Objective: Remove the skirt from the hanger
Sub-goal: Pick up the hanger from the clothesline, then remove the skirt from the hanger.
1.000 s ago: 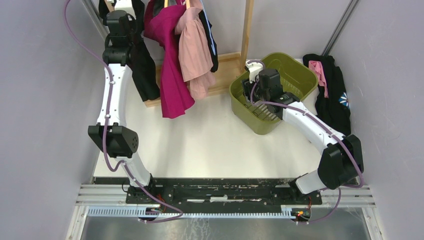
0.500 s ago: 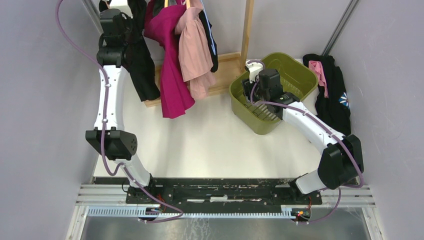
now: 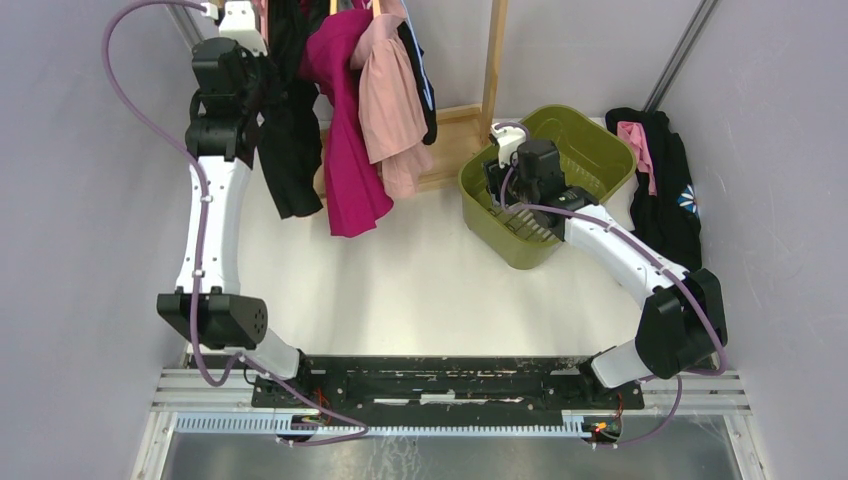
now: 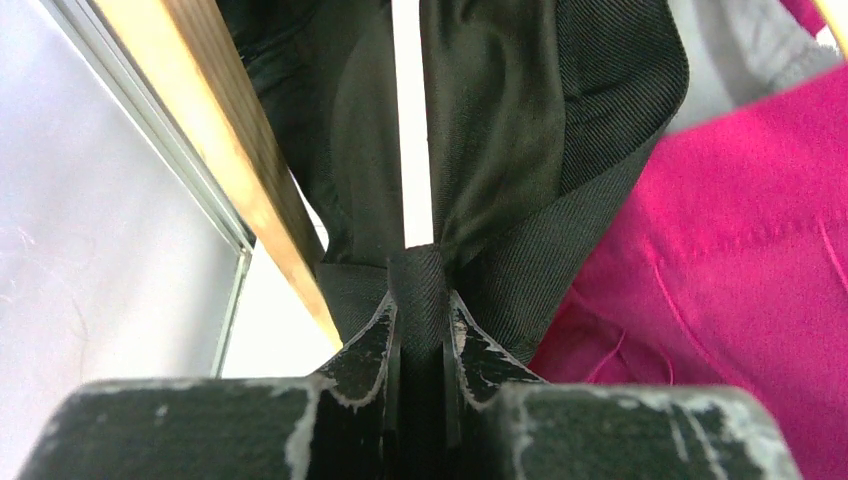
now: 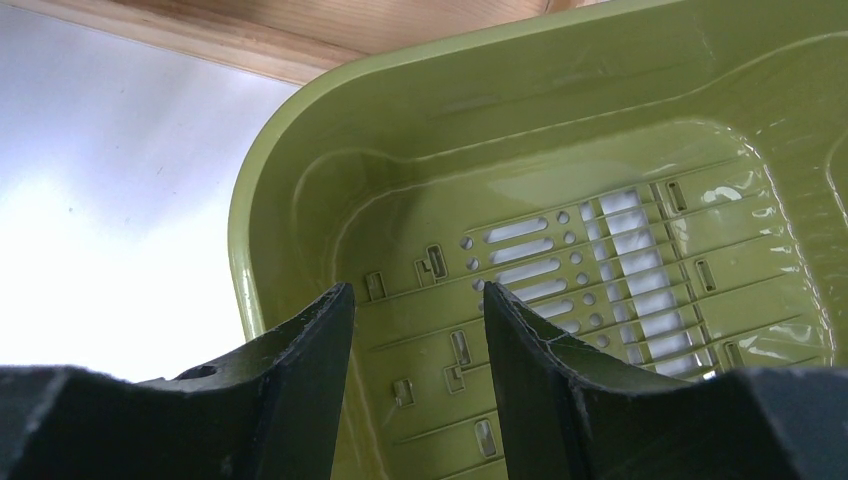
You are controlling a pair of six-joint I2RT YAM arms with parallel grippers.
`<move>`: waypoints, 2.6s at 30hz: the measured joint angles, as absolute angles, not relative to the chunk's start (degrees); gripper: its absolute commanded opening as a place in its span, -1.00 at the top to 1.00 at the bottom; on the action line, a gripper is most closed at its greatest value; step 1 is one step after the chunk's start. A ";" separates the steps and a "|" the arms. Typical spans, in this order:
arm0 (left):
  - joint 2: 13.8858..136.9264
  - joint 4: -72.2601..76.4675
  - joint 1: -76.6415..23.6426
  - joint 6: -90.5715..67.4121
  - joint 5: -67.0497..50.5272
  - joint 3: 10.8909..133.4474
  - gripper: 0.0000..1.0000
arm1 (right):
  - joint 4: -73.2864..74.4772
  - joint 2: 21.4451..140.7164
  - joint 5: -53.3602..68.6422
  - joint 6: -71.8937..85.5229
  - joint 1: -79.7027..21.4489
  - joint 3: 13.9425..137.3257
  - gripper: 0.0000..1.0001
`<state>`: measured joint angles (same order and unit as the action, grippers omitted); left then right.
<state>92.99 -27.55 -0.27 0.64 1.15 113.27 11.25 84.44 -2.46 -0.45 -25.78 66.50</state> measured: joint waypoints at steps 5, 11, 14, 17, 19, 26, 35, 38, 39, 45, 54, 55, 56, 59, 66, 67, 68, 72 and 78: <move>87.33 -25.28 -0.45 0.62 0.86 104.44 0.94 | 11.16 84.42 -2.39 -0.43 -25.78 66.26 -0.13; 83.72 -24.23 -0.45 0.62 0.89 95.70 0.94 | 11.00 84.36 -2.35 -0.45 -25.78 65.04 -0.13; 81.65 -24.73 -0.45 0.62 0.69 91.88 0.94 | 11.07 84.36 -1.98 -0.43 -25.78 64.77 -0.13; 78.06 -26.48 -0.49 0.62 -0.19 88.20 0.94 | 11.07 84.34 -1.52 -0.43 -25.78 64.77 -0.13; 74.32 -28.08 -0.67 0.62 -0.80 85.45 0.94 | 11.22 84.29 -1.39 -0.45 -25.78 64.77 -0.13; 59.00 -31.70 -1.06 -1.96 -6.81 76.75 0.94 | 12.25 83.72 -1.02 -0.30 -25.78 64.77 -0.10; 48.58 -36.49 -1.48 -2.09 -17.74 70.00 0.94 | 15.33 80.05 0.78 1.08 -25.96 64.77 -0.05; 46.24 -37.30 -1.69 -3.01 -23.09 67.44 0.94 | 16.03 78.74 1.08 1.30 -26.22 64.77 -0.05; 45.39 -37.43 -1.78 -3.44 -24.36 66.74 0.94 | 16.43 78.39 1.10 1.30 -26.26 64.77 -0.05; 38.35 -38.50 -2.28 -4.82 -31.24 62.96 0.94 | 18.98 77.67 1.28 1.37 -26.63 64.82 -0.05; 33.39 -35.73 -3.84 -8.29 -48.84 62.33 0.94 | 22.04 76.14 -0.03 1.39 -26.87 65.56 -0.05; 33.01 -35.31 -4.01 -8.29 -50.17 62.28 0.94 | 22.09 75.88 -0.25 1.37 -26.89 65.65 -0.05; 32.53 -34.72 -4.19 -8.32 -51.48 62.08 0.94 | 22.22 75.66 -0.58 1.30 -26.89 65.78 -0.05; 31.57 -33.34 -4.58 -8.36 -53.60 61.04 0.94 | 23.18 74.43 -2.28 1.26 -26.89 65.91 -0.06; 34.50 -32.60 -4.64 -8.32 -50.94 59.13 0.94 | 25.58 67.61 -3.68 1.67 -26.89 67.18 -0.07; 35.66 -32.62 -4.64 -8.32 -49.76 59.02 0.94 | 25.85 66.74 -3.46 1.72 -26.89 67.94 -0.07; 36.71 -32.62 -4.64 -8.29 -48.75 58.94 0.94 | 26.00 66.04 -3.16 1.78 -26.89 68.75 -0.07; 41.21 -32.67 -4.64 -8.29 -44.36 58.81 0.94 | 26.52 65.19 -1.87 2.31 -27.14 71.92 -0.07; 45.36 -32.67 -4.78 -8.27 -41.69 58.87 0.94 | 27.00 67.24 0.01 3.42 -28.86 74.76 -0.06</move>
<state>45.36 -32.67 -4.78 -8.27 -41.69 58.87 27.00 67.24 0.01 3.42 -28.86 74.76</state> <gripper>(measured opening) 0.171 0.530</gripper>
